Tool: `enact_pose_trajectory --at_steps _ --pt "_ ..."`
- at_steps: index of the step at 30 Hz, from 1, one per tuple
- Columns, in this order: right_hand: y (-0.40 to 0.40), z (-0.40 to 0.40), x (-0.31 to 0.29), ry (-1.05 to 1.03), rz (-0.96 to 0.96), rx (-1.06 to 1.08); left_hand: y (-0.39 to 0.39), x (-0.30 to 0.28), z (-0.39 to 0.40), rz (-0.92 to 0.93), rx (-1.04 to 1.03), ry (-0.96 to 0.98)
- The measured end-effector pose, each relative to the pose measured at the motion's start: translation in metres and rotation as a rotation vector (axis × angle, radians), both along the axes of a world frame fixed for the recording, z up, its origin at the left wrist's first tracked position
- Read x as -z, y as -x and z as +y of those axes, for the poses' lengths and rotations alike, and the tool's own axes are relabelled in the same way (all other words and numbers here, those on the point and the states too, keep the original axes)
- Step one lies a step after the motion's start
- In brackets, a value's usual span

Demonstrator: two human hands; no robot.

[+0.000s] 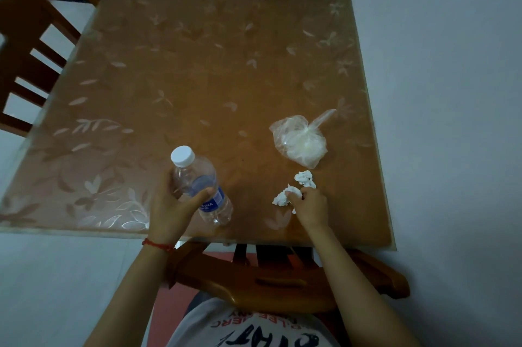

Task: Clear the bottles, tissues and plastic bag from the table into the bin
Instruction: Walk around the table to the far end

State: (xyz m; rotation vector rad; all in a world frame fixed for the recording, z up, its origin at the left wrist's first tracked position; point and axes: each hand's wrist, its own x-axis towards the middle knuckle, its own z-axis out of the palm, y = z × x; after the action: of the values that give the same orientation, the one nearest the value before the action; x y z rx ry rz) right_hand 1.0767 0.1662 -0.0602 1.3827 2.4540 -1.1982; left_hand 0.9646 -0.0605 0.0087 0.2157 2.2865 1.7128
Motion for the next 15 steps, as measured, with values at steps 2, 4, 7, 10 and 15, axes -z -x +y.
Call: enact_pose_trajectory --at_steps 2,4,7,10,15 --pt "0.008 -0.002 0.001 0.002 0.008 0.006 -0.001 0.000 -0.003 0.010 -0.009 0.013" --pt "0.014 -0.004 0.003 -0.039 -0.007 -0.017 0.000 0.001 -0.005 0.007 -0.013 0.023" --pt "0.021 -0.009 0.006 -0.115 -0.089 -0.073 0.001 0.003 -0.008 -0.003 -0.015 0.042" --pt "0.022 -0.015 0.008 -0.210 -0.153 -0.136 0.002 0.004 -0.010 0.004 -0.019 0.041" --pt "0.021 -0.014 0.012 -0.175 -0.092 -0.147 0.003 0.005 -0.011 -0.001 -0.026 0.059"
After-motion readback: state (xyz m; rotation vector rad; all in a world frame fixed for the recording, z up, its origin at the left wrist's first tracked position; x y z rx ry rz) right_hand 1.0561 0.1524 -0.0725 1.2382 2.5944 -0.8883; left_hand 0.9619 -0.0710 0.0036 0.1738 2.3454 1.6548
